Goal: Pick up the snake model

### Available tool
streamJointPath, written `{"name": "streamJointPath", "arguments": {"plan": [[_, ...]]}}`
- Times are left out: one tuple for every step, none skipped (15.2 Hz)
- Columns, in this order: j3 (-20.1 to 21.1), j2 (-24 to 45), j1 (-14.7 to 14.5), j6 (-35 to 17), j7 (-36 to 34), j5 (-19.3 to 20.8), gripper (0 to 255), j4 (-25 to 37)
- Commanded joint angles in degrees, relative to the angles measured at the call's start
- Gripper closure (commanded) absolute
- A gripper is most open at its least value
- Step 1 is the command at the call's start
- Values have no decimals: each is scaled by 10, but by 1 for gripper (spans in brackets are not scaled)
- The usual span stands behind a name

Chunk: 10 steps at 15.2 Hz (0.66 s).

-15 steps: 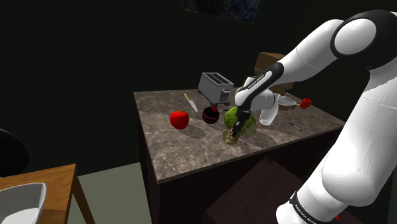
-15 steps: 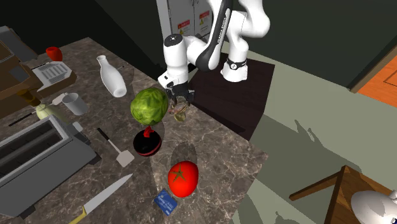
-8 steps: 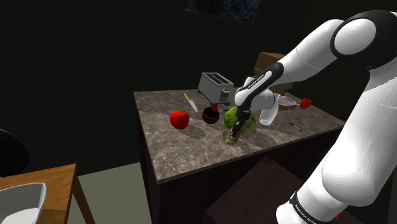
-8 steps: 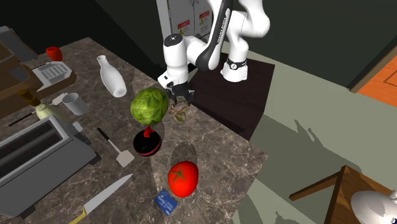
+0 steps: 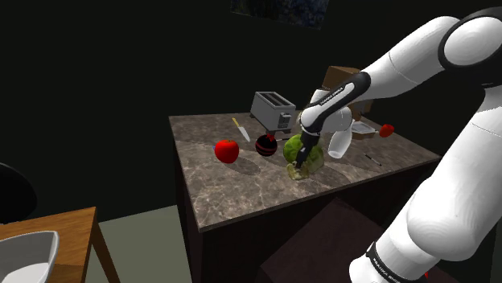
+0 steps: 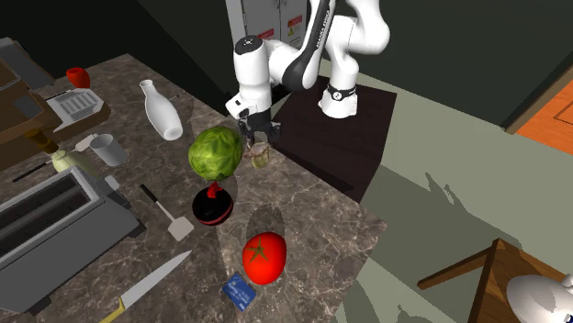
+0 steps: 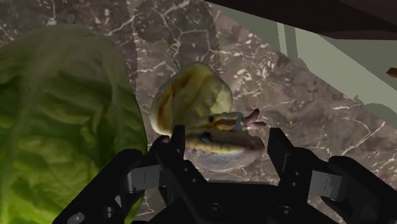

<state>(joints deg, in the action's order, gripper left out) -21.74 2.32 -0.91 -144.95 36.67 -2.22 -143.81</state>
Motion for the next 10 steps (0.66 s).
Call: {"name": "streamJointPath", "arguments": {"plan": [[-1, -15, 0, 15, -8, 10, 255, 1], [-1, -22, 0, 23, -11, 15, 255, 3], [-2, -30, 0, 32, -15, 20, 255, 4], [-2, -37, 0, 40, -18, 24, 255, 6], [-2, -44, 0, 48, -21, 28, 255, 8], [-1, -51, 1, 57, -24, 32, 255, 10], [-1, -58, 1, 65, -26, 36, 255, 12], [-1, -64, 1, 74, -29, 39, 255, 14], [-1, -65, 1, 75, -29, 39, 255, 14], [-1, -65, 2, 75, -29, 39, 255, 14]]}}
